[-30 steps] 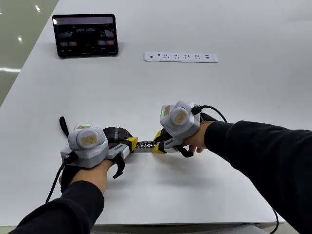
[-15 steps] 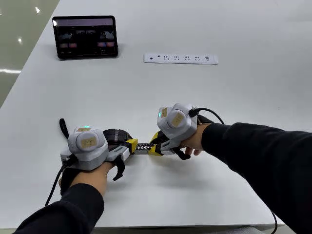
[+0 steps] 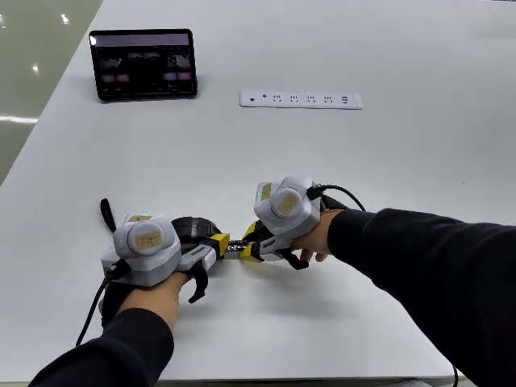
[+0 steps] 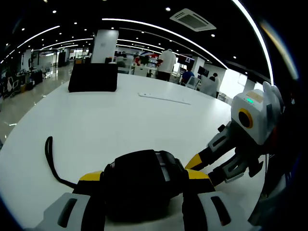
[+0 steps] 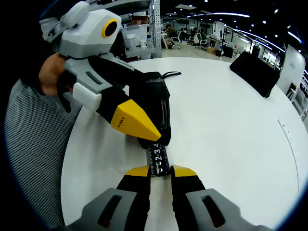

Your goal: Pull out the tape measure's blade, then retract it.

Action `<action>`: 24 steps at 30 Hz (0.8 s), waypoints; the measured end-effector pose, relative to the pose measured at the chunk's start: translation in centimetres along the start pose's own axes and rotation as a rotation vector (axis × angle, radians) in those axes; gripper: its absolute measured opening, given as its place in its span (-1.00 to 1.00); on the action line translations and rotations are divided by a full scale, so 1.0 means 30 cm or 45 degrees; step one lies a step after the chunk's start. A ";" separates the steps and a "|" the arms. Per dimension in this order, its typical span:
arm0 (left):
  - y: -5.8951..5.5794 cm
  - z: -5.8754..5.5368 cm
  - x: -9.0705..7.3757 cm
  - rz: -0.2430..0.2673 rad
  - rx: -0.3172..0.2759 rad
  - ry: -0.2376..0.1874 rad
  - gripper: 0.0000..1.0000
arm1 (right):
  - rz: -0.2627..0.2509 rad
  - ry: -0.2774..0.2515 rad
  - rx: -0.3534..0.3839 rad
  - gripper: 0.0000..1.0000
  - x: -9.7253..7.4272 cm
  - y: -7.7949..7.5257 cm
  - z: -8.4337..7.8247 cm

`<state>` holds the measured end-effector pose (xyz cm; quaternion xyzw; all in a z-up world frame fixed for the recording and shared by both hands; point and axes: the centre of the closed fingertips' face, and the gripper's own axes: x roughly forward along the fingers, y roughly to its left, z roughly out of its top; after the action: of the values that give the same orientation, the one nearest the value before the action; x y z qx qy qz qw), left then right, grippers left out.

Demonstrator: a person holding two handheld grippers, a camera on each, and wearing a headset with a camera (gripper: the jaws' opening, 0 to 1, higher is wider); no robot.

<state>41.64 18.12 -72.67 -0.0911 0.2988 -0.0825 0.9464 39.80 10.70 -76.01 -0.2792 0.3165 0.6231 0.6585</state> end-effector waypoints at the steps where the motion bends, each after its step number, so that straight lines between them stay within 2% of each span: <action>1: 0.000 0.000 0.000 0.000 0.000 0.000 0.20 | 0.000 0.000 0.002 -0.76 -0.001 -0.001 0.000; 8: 0.000 0.000 0.001 0.001 -0.003 -0.002 0.20 | 0.000 0.007 -0.046 -0.79 -0.019 -0.002 -0.026; 9: 0.002 0.002 0.000 0.002 -0.015 -0.003 0.20 | 0.026 0.022 -0.052 -0.88 -0.019 0.012 -0.034; 10: 0.001 0.001 0.001 -0.002 0.000 -0.002 0.20 | 0.011 0.081 0.002 -1.00 -0.027 0.018 -0.069; 11: 0.001 0.001 0.000 0.000 -0.001 -0.001 0.20 | -0.001 0.042 -0.023 -1.00 -0.007 0.013 -0.053; 12: 0.003 0.002 0.000 0.000 -0.005 -0.002 0.20 | -0.030 0.036 -0.031 -1.00 0.002 0.000 -0.050; 14: 0.003 0.003 0.000 0.001 -0.004 -0.002 0.20 | -0.024 0.023 0.006 -1.00 0.004 -0.001 -0.040; 18: 0.003 0.004 0.000 0.000 -0.003 -0.002 0.20 | -0.004 0.020 0.025 -0.84 0.003 0.013 -0.035; 24: 0.002 0.004 0.000 -0.001 0.002 -0.004 0.22 | -0.005 0.025 0.031 -0.79 -0.009 0.007 -0.031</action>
<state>41.72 18.19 -72.61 -0.0906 0.2974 -0.0831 0.9468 39.53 9.83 -76.40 -0.2779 0.3300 0.6150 0.6600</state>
